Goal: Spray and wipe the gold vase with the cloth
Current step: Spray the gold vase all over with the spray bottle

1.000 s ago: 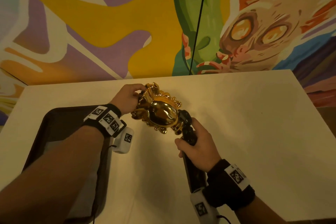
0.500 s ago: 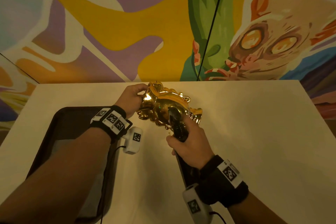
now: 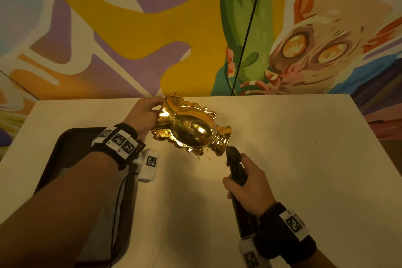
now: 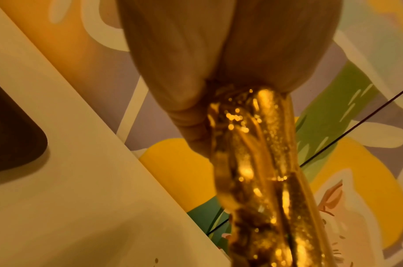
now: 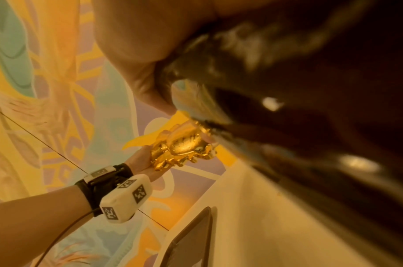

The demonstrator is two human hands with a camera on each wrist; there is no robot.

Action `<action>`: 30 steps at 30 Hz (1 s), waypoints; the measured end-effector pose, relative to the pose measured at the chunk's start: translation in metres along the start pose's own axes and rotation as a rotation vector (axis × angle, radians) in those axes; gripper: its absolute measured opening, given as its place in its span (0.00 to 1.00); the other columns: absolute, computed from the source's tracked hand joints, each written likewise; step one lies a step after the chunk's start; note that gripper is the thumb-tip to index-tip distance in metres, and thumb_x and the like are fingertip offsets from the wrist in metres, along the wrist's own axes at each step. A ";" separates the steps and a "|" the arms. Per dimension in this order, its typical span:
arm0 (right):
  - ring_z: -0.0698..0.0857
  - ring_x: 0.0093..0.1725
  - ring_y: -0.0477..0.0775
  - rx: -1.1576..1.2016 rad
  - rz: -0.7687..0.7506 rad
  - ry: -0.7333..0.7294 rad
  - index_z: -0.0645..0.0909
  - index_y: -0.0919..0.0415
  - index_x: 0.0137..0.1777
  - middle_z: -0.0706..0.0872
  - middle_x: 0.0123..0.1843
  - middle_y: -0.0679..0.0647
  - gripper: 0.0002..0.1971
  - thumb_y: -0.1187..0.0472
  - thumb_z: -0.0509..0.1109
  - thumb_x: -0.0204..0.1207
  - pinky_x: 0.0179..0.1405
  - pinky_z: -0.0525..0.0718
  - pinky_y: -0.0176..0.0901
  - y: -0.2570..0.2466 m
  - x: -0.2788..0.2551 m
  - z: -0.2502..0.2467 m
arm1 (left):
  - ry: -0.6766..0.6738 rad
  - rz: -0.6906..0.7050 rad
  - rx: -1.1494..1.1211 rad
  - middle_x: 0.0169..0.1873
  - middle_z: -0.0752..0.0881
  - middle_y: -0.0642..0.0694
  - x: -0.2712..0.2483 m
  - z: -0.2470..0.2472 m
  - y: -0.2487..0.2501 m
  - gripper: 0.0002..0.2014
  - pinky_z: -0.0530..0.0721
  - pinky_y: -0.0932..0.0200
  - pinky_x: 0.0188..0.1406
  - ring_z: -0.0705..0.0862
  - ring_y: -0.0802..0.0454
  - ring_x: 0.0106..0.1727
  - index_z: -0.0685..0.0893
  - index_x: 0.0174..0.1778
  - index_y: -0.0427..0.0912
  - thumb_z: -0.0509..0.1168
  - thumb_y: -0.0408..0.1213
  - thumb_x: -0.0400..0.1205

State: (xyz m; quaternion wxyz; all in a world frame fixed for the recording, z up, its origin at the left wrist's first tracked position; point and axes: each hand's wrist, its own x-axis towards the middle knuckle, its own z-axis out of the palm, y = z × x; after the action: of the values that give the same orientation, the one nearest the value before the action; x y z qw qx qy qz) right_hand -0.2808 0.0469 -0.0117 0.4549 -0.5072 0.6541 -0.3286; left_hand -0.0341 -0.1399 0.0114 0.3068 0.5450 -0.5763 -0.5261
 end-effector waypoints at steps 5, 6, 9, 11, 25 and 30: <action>0.89 0.32 0.55 0.008 -0.019 -0.008 0.74 0.44 0.60 0.86 0.38 0.57 0.20 0.62 0.73 0.72 0.36 0.90 0.40 0.005 -0.007 -0.003 | -0.003 0.008 -0.002 0.54 0.88 0.29 -0.001 0.000 0.002 0.18 0.84 0.24 0.54 0.88 0.28 0.52 0.89 0.53 0.39 0.63 0.14 0.77; 0.89 0.32 0.55 0.008 -0.043 -0.013 0.73 0.44 0.61 0.86 0.37 0.56 0.21 0.62 0.73 0.72 0.36 0.89 0.39 0.002 -0.007 -0.002 | -0.014 0.010 -0.003 0.54 0.88 0.29 -0.001 0.001 0.003 0.18 0.84 0.24 0.54 0.88 0.28 0.52 0.89 0.54 0.39 0.64 0.14 0.77; 0.88 0.32 0.53 -0.009 -0.112 -0.020 0.73 0.48 0.61 0.87 0.35 0.55 0.21 0.60 0.73 0.71 0.38 0.90 0.42 -0.007 -0.001 0.005 | -0.045 0.003 0.044 0.53 0.90 0.32 -0.002 0.007 0.007 0.19 0.85 0.27 0.55 0.89 0.31 0.53 0.89 0.55 0.42 0.63 0.16 0.78; 0.88 0.35 0.51 -0.015 -0.149 -0.008 0.73 0.45 0.60 0.87 0.39 0.53 0.20 0.56 0.73 0.69 0.42 0.90 0.48 -0.012 0.004 0.009 | -0.065 0.001 0.096 0.52 0.90 0.34 -0.003 0.011 0.009 0.19 0.86 0.28 0.55 0.89 0.32 0.52 0.89 0.55 0.43 0.63 0.17 0.79; 0.86 0.46 0.41 0.001 -0.135 0.080 0.65 0.27 0.63 0.85 0.47 0.42 0.24 0.49 0.73 0.74 0.49 0.80 0.37 0.015 0.008 -0.014 | -0.080 0.100 0.667 0.58 0.86 0.41 -0.009 0.058 0.030 0.13 0.81 0.52 0.59 0.83 0.43 0.56 0.88 0.55 0.42 0.63 0.26 0.80; 0.83 0.49 0.39 0.019 -0.037 0.192 0.71 0.43 0.68 0.83 0.48 0.40 0.22 0.51 0.71 0.76 0.53 0.78 0.43 0.044 0.005 -0.044 | -0.024 0.020 0.790 0.59 0.87 0.38 -0.009 0.083 0.030 0.13 0.80 0.55 0.52 0.84 0.41 0.59 0.88 0.58 0.36 0.65 0.31 0.79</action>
State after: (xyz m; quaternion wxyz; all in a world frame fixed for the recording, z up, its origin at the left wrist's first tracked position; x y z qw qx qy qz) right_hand -0.3380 0.0523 -0.0358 0.3890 -0.4810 0.6821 -0.3901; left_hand -0.1185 -0.1129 0.0203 0.0719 0.6094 -0.7430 -0.2672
